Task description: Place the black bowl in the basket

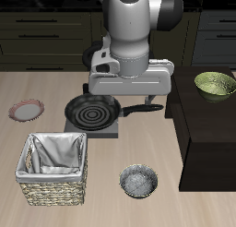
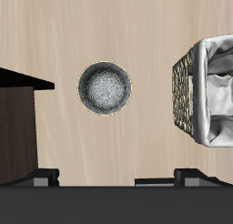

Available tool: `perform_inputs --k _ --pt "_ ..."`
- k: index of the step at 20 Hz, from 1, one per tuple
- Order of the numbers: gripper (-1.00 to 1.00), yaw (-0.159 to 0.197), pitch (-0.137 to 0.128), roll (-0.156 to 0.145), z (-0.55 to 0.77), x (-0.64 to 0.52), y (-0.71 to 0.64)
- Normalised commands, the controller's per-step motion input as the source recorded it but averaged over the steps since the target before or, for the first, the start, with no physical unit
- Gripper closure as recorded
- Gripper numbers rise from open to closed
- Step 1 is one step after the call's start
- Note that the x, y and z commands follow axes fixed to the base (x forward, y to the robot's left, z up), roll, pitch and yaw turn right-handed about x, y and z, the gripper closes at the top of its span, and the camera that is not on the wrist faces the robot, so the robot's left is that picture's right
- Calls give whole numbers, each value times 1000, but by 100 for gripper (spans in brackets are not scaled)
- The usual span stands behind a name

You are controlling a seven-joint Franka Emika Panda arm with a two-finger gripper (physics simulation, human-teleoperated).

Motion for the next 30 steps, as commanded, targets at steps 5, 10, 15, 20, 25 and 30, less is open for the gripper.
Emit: perform_inputs --k 5,10,15,20,25,30 --pt "-100 -41 -48 -28 79 289 -163" --pt "-100 3 4 -13 -79 259 -115" --pt "-100 1 -11 -26 -67 160 -44" --pt "-100 16 1 -7 -169 83 -41" --pt "-100 -3 26 -4 -319 6 62" --pt "-100 4 27 3 -354 18 56"
